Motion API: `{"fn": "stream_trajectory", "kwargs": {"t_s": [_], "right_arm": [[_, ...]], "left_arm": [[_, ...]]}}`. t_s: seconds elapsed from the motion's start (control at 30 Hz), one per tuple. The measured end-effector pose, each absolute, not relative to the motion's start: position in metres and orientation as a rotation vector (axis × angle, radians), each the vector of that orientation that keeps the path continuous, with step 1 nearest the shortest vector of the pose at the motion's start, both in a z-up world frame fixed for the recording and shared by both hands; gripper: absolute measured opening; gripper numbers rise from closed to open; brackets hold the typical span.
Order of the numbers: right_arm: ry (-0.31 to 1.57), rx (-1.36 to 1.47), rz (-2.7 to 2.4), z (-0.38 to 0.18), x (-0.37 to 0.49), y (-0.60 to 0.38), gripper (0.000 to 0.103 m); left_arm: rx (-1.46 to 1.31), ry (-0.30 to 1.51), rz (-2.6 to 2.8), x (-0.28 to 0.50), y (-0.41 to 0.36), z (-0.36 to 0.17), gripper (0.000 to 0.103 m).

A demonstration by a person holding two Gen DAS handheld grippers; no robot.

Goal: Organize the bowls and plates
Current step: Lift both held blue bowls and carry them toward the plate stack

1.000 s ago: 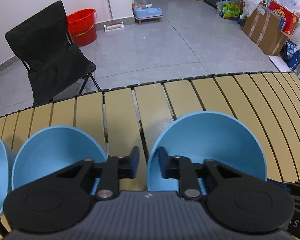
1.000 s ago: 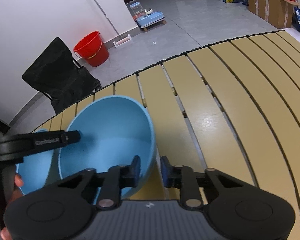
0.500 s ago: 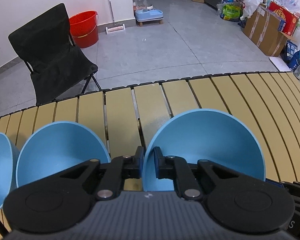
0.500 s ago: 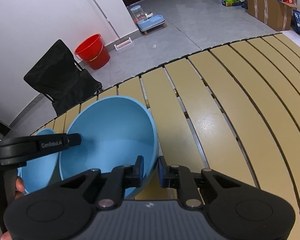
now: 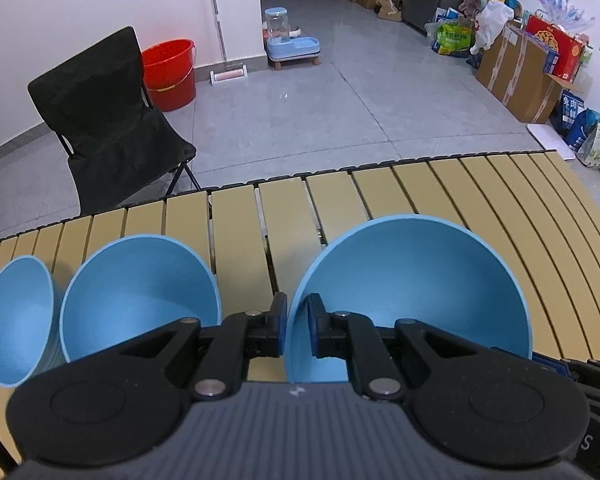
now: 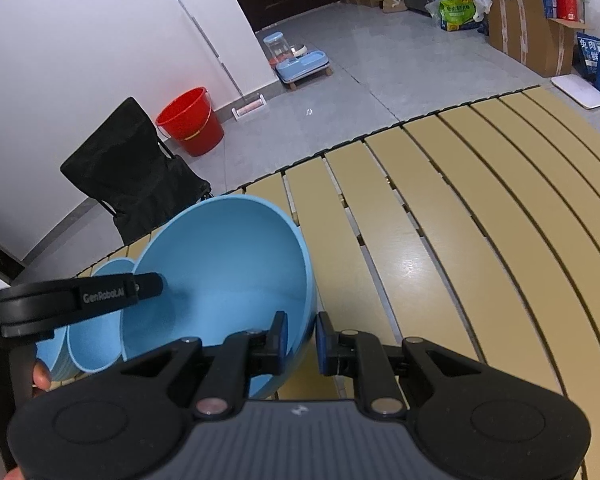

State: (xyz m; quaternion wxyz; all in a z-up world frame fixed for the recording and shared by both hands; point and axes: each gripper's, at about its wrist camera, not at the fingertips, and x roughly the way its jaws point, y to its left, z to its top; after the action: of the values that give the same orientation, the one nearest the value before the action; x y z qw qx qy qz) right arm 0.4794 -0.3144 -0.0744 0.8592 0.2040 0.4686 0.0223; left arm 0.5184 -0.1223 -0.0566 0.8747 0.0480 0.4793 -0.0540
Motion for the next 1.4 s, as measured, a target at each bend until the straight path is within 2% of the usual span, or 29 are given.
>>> {"fn": "stream_trajectory", "kwargs": {"t_s": [0.73, 1.4], "right_arm": [[0.914, 0.423, -0.022, -0.032, 0.386, -0.364, 0.012], [0.904, 0.447, -0.077, -0.034, 0.312, -0.413, 0.011]], "left_arm": [[0.126, 0.934, -0.191, 0.425, -0.182, -0.01, 0.012], [0.166, 0.942, -0.244, 0.358, -0.235, -0.017, 0.012]]}}
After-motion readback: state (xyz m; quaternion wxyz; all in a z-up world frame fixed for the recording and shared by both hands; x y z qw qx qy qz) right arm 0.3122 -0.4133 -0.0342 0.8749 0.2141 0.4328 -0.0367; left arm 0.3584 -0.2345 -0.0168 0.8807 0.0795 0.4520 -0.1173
